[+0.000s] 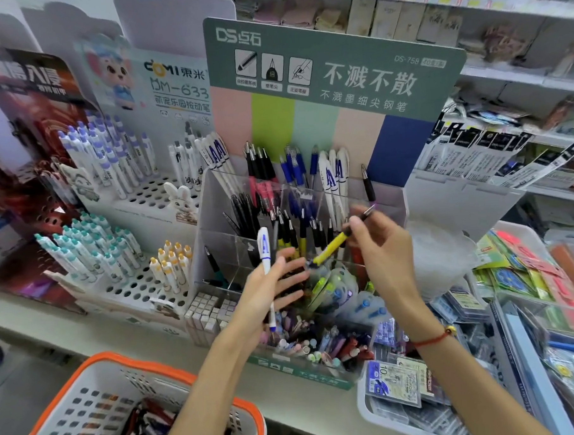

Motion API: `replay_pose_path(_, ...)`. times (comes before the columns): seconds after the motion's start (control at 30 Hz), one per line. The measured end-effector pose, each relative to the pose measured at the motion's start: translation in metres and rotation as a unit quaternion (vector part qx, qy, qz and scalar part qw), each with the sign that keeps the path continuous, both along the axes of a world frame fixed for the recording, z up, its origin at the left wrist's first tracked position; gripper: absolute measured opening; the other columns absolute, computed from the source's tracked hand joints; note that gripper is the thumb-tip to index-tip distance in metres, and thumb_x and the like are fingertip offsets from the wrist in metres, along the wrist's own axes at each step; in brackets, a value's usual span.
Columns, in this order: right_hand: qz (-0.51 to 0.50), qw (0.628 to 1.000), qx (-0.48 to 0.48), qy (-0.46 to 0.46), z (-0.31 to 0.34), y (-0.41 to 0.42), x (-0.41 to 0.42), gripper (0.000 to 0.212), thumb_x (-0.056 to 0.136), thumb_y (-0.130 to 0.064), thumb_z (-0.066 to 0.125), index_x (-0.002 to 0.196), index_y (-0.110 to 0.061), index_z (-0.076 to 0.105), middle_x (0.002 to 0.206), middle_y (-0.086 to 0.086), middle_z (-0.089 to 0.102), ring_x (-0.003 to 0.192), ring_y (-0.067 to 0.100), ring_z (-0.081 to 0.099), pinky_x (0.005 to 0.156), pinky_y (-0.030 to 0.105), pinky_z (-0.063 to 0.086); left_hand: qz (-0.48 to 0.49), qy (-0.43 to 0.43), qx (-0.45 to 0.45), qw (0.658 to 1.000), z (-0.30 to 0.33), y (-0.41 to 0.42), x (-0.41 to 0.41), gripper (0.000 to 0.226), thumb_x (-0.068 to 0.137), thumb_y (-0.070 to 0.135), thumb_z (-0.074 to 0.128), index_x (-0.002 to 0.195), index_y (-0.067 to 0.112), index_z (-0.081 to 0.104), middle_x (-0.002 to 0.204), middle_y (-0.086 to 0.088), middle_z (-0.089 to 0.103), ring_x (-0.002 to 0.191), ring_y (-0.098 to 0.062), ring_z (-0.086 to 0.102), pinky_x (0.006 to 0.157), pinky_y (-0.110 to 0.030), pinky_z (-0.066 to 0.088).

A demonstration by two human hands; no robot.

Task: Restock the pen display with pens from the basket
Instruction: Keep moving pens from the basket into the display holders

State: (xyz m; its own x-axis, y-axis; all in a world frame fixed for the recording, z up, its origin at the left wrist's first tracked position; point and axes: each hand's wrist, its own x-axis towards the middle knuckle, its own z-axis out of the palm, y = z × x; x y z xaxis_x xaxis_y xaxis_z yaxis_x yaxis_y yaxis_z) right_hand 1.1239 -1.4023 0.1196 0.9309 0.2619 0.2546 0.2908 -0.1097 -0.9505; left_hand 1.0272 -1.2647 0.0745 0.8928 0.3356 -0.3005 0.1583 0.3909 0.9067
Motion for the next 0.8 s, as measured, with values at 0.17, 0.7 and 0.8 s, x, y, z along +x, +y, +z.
replay_pose_path(0.17,-0.044,0.975,-0.032,-0.214,0.003,0.026,0.009,0.041,0.094,-0.013,0.063,0.130,-0.013,0.043,0.090,0.000,0.071,0.078,0.008,0.068,0.075,0.023,0.057,0.034,-0.006,0.003,0.999,-0.004,0.017,-0.006,0.028,0.103,0.032,0.039,0.125,0.021,0.054,0.058,0.011,0.035,0.044,-0.002,0.027,0.035,-0.014,0.022)
replay_pose_path(0.7,0.024,0.853,-0.277,-0.442,-0.027,0.052,0.021,0.019,0.093,-0.022,0.066,0.105,-0.011,0.074,0.093,0.000,0.070,0.082,0.015,0.064,0.062,0.028,0.055,0.066,-0.032,-0.123,0.990,-0.008,0.033,-0.020,0.021,0.104,0.021,0.034,0.091,0.013,0.047,0.062,0.005,0.034,0.041,-0.003,0.025,0.035,-0.015,0.017)
replay_pose_path(0.8,-0.007,0.829,-0.349,-0.436,-0.026,0.053,0.022,0.029,0.095,-0.026,0.061,0.117,-0.010,0.070,0.093,0.002,0.059,0.083,0.020,0.054,0.058,0.032,0.049,0.062,-0.043,-0.123,0.990,-0.008,0.034,-0.020,0.017,0.103,0.021,0.036,0.098,0.012,0.050,0.063,0.006,0.038,0.043,-0.003,0.028,0.036,-0.015,0.019)
